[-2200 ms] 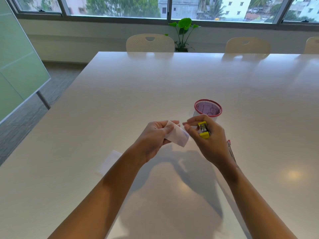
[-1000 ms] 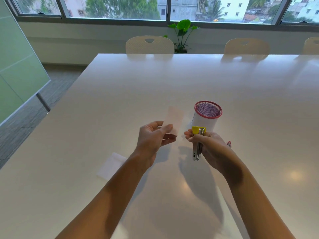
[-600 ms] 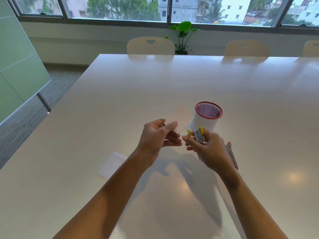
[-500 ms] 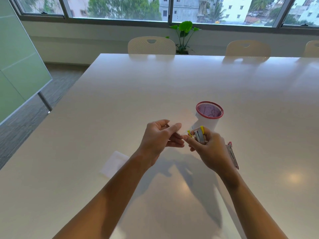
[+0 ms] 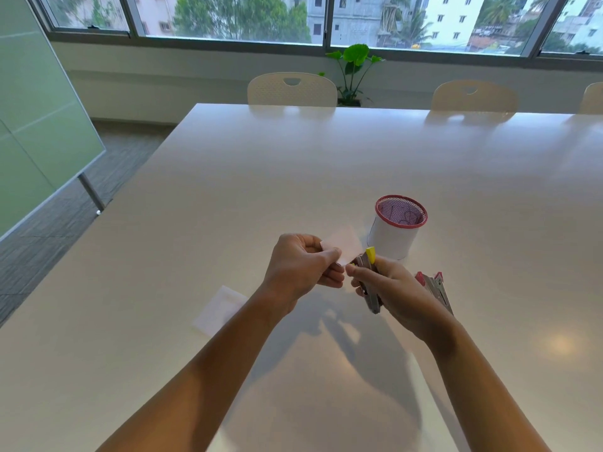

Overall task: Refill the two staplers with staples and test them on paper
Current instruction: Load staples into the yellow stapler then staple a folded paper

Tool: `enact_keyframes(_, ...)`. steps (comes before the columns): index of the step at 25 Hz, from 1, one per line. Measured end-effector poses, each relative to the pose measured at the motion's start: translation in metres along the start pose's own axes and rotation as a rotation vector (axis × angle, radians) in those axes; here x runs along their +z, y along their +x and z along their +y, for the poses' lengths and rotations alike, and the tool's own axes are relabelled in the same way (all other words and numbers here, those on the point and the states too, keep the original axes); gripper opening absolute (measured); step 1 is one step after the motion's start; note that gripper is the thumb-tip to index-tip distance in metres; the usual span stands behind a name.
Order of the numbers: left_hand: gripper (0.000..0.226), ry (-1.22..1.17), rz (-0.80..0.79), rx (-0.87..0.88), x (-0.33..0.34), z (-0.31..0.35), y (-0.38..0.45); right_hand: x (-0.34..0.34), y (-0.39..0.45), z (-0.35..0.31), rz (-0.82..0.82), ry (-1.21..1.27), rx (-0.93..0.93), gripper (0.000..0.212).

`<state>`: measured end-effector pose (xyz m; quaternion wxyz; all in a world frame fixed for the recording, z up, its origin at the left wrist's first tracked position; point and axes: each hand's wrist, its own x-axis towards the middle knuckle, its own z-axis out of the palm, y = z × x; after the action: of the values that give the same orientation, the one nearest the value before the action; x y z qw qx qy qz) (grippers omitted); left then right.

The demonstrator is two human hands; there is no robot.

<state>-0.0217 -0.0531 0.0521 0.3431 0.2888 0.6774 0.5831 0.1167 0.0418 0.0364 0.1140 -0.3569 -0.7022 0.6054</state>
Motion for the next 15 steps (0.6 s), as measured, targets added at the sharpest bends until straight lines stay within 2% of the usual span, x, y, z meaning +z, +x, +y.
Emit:
enact_keyframes(2, 0.01, 0.026, -0.02, -0.01, -0.002, 0.0, 0.0, -0.001, 0.003, 0.001, -0.062, 0.223, 0.07, 0.028)
enact_keyframes(6, 0.011, 0.043, -0.068, -0.034, -0.005, 0.0, 0.001, -0.005, 0.003, 0.001, -0.051, 0.549, 0.215, 0.028)
enact_keyframes(10, 0.012, 0.054, -0.1, -0.042, -0.007, 0.002, 0.002, -0.01, -0.004, -0.002, -0.086, 0.657, 0.257, 0.031)
enact_keyframes(15, 0.007, 0.093, -0.127, -0.043, -0.006, 0.002, 0.002, -0.014, -0.004, -0.003, -0.109, 0.668, 0.296, 0.043)
